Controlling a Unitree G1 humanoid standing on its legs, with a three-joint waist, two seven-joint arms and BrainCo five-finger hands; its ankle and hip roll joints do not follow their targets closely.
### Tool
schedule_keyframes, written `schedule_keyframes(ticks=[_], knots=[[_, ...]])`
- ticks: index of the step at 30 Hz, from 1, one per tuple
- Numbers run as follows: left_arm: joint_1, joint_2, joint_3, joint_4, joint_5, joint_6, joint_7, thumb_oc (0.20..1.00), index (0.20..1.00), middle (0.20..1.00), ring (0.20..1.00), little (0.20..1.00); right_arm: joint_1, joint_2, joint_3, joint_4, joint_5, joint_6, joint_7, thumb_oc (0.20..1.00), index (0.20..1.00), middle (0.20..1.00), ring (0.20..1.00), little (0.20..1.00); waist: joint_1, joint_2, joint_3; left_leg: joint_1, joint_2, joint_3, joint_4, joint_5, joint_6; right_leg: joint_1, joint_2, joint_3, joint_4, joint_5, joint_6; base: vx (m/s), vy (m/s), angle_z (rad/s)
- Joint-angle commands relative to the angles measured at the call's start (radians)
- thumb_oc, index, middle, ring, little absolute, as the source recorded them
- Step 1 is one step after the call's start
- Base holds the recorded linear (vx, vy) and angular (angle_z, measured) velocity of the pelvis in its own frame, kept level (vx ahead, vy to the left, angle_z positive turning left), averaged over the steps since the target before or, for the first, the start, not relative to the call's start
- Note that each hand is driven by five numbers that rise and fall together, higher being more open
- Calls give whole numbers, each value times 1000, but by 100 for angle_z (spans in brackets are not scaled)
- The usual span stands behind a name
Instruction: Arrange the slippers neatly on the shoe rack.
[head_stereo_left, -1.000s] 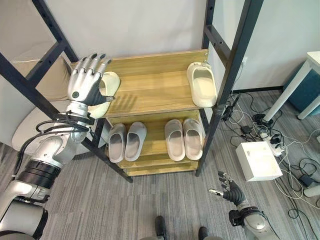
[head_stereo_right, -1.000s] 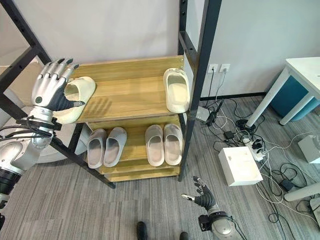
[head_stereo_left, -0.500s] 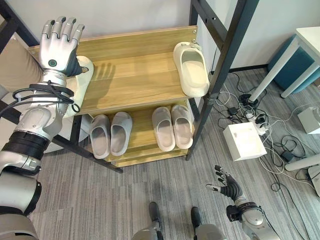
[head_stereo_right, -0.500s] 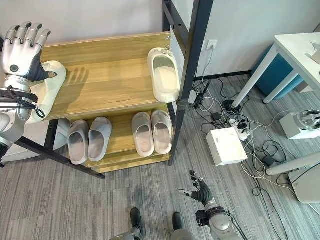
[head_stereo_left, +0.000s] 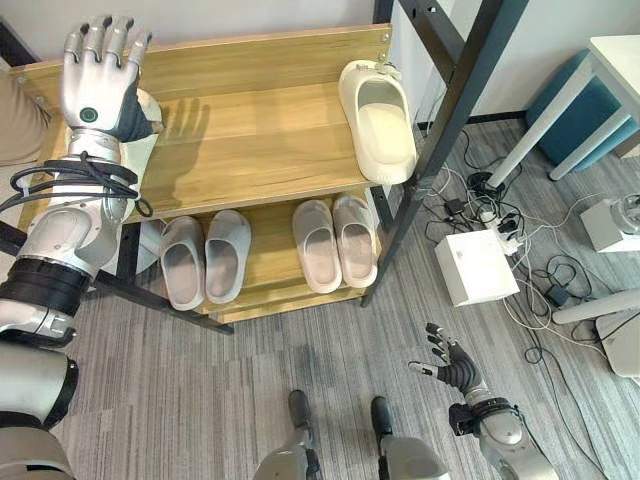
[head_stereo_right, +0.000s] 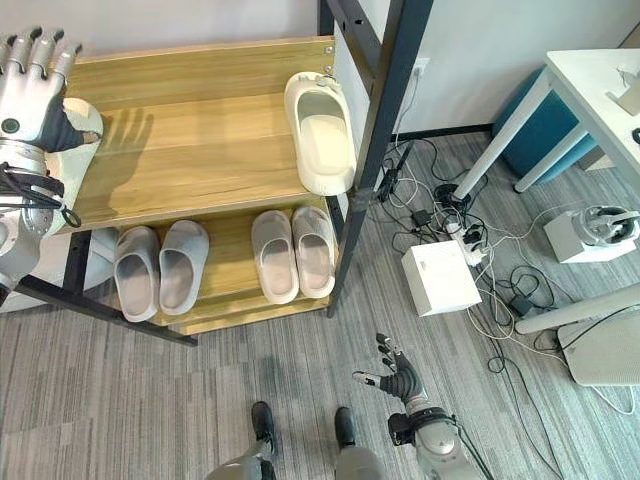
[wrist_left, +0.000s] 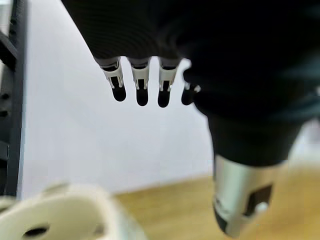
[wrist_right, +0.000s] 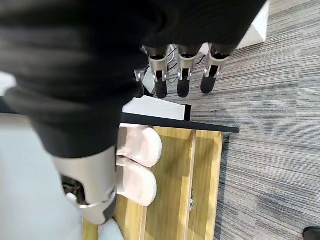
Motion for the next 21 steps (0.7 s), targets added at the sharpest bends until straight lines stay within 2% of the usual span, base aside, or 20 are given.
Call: schedule_keyframes(ticks=[1,8,13,14,20,21], knots=[[-80,12,46,80,-22,5,63,1000,1000,1000,1000,1000,6,-10,-18,-50,-21,-39,-6,1000,1000,1000,1000,1000,33,16,-46,147,44,-56,-6,-181,-53,-9,-99,-59,-5,9,127,0,0,0],[-58,80,51,122,3,24,59,1000,1000,1000,1000,1000,11,-21,-15,-50,-36,-39,2,1000,1000,1000,1000,1000,37,24,-42,153,43,-58,-6,-182,-51,-5,-99,-60,-5,11,129,0,0,0],[-124,137,-53,247,74,59,25,1000,1000,1000,1000,1000,31,-46,-34,-76,-27,-52,6,1000,1000,1000,1000,1000,23,20,-28,141,43,-49,-6,-180,-48,-23,-97,-53,-5,20,135,-5,37,-2],[-187,159,-129,319,88,70,16,1000,1000,1000,1000,1000,37,-56,-40,-92,-18,-59,9,1000,1000,1000,1000,1000,16,12,-18,132,43,-40,-6,-178,-46,-39,-97,-43,-5,29,139,-15,51,-2],[-241,166,-181,389,74,74,11,1000,1000,1000,1000,1000,47,-48,-49,-106,3,-67,9,1000,1000,1000,1000,1000,9,-4,-2,112,40,-24,-6,-175,-42,-66,-102,-27,-5,42,146,-11,51,-9],[-257,150,-195,414,71,74,18,561,561,561,561,561,47,-43,-45,-105,12,-70,7,1000,1000,1000,1000,1000,6,-6,2,109,38,-25,-6,-176,-40,-70,-104,-28,-5,44,147,4,40,-5]])
